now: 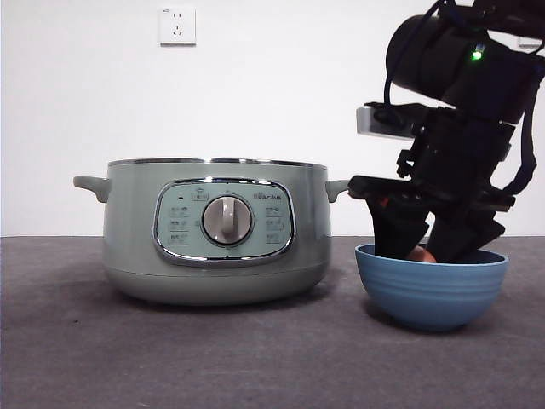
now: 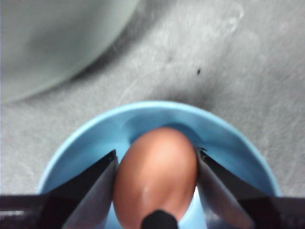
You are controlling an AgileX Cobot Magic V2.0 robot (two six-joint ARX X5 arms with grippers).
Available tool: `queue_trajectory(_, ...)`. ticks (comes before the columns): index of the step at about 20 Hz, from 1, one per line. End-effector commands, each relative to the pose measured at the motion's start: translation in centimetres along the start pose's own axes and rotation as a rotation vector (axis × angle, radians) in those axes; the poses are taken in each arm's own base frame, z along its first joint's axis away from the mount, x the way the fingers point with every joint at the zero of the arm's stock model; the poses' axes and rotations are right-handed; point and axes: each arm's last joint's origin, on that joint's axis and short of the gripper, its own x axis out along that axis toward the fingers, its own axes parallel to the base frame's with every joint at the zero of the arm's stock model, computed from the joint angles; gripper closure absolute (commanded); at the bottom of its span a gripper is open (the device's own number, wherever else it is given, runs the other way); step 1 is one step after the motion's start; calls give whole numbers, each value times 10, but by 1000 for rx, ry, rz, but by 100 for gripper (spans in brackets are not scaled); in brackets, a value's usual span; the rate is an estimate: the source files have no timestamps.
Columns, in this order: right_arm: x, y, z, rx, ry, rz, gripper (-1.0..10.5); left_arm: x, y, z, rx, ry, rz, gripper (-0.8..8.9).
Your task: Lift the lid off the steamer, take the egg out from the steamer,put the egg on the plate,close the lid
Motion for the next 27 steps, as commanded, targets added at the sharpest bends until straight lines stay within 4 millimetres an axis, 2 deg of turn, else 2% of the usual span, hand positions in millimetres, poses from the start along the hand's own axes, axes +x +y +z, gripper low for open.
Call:
queue_trajectory(1, 4, 0, -3, -10, 15, 1, 959, -7, 0, 7, -2, -75, 1, 822)
queue_trajectory(14, 13, 0, -8, -15, 76, 16, 936, -6, 0, 7, -2, -74, 0, 822)
queue_trajectory(15, 13, 0, -9, -16, 82, 16, 904, -6, 0, 7, -2, -74, -2, 822)
queue_trajectory(17, 13, 0, -9, -15, 85, 16, 654, -5, 0, 7, -2, -74, -21, 822)
queue_trajectory(18, 13, 0, -9, -15, 85, 16, 592, -4, 0, 8, -2, -71, -21, 822)
queue_trajectory(21, 12, 0, -9, -15, 80, 16, 593, 6, 0, 11, -2, -48, -24, 822)
queue_trajectory(24, 1, 0, -4, -20, 37, 17, 593, 24, 1, 17, 0, -29, -45, 822)
queue_trajectory(27, -29, 1, 5, -21, -74, 20, 593, 46, 0, 25, -1, -25, -105, 822)
